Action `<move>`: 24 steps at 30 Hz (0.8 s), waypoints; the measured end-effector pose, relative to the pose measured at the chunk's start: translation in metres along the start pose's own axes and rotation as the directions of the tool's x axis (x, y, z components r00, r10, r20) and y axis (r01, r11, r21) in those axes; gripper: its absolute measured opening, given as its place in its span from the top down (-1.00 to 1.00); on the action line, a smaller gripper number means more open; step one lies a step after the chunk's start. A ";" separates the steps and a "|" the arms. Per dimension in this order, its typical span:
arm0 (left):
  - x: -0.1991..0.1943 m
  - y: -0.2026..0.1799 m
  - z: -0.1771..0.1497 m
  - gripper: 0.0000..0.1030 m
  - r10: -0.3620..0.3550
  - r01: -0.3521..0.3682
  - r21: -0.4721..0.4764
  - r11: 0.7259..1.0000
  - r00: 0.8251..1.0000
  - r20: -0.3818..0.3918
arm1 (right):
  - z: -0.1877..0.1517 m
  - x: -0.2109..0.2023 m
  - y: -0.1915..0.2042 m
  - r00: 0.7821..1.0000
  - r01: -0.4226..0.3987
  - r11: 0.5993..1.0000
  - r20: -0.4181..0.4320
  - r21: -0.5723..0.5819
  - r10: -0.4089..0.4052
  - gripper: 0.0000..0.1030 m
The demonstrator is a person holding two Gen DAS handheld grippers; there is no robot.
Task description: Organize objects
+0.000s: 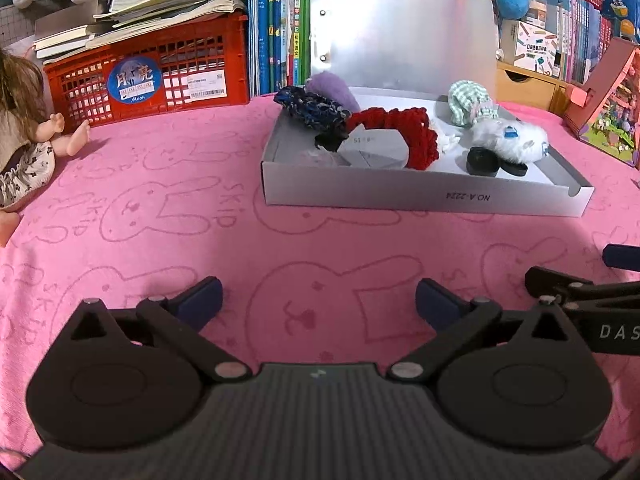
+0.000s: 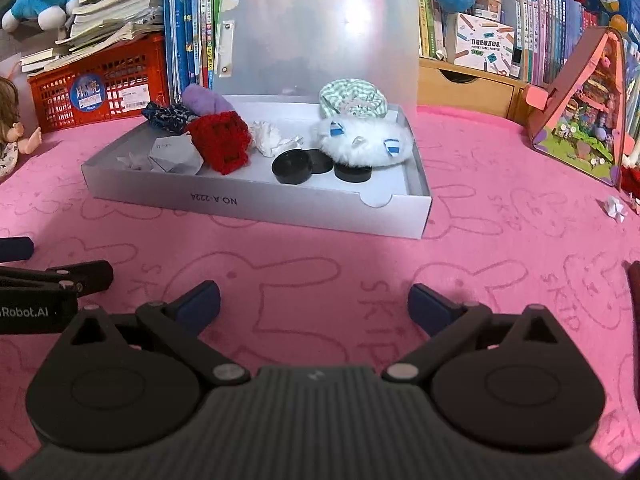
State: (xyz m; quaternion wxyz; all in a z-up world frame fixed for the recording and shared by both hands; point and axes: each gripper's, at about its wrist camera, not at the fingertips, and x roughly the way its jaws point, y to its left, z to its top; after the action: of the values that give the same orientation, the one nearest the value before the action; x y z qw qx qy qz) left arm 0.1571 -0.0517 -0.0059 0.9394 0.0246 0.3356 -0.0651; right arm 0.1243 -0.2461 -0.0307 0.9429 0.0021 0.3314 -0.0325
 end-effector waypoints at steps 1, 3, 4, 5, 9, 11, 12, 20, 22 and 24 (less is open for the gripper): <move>0.000 0.000 0.000 -1.00 0.000 0.000 0.000 1.000 1.000 0.000 | 0.000 0.000 0.001 1.000 0.001 1.000 0.000 -0.001 -0.001 -1.00; 0.000 0.000 0.000 -1.00 -0.001 0.001 0.000 1.000 1.000 0.000 | 0.000 0.000 0.000 1.000 0.000 1.000 0.000 0.001 0.000 -1.00; 0.000 0.000 0.000 -1.00 -0.001 0.001 0.000 1.000 1.000 0.000 | 0.000 0.000 0.000 1.000 0.000 1.000 0.000 0.001 0.000 -1.00; 0.000 0.000 0.000 -1.00 -0.001 0.001 0.000 1.000 1.000 0.000 | 0.000 0.000 0.000 1.000 0.000 1.000 0.000 0.000 0.000 -1.00; 0.000 0.000 0.000 -1.00 0.000 0.000 0.001 1.000 1.000 0.000 | 0.000 0.000 0.000 1.000 0.000 1.000 0.000 0.000 0.000 -1.00; 0.000 0.000 0.000 -1.00 0.002 -0.002 0.004 1.000 1.000 0.000 | 0.000 0.000 0.000 1.000 0.000 1.000 0.000 0.000 0.000 -1.00; 0.000 0.000 0.000 -1.00 0.002 -0.002 0.004 1.000 1.000 0.000 | 0.000 0.000 0.000 1.000 0.000 1.000 0.000 0.000 0.000 -1.00; 0.000 0.000 0.000 -1.00 0.003 -0.003 0.005 1.000 1.000 0.000 | 0.000 0.000 0.000 1.000 0.000 1.000 0.000 0.000 0.000 -1.00; 0.000 0.000 0.000 -1.00 0.003 -0.003 0.005 1.000 1.000 0.000 | 0.000 0.000 0.001 1.000 0.000 1.000 0.000 0.000 0.000 -1.00; 0.000 0.000 0.000 -1.00 0.003 -0.003 0.005 1.000 1.000 0.000 | 0.000 0.000 0.000 1.000 0.000 1.000 0.000 0.000 0.000 -1.00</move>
State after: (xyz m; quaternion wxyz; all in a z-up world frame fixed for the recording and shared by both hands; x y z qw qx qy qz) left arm 0.1573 -0.0516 -0.0061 0.9395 0.0273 0.3352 -0.0645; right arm 0.1246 -0.2458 -0.0307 0.9430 0.0023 0.3313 -0.0324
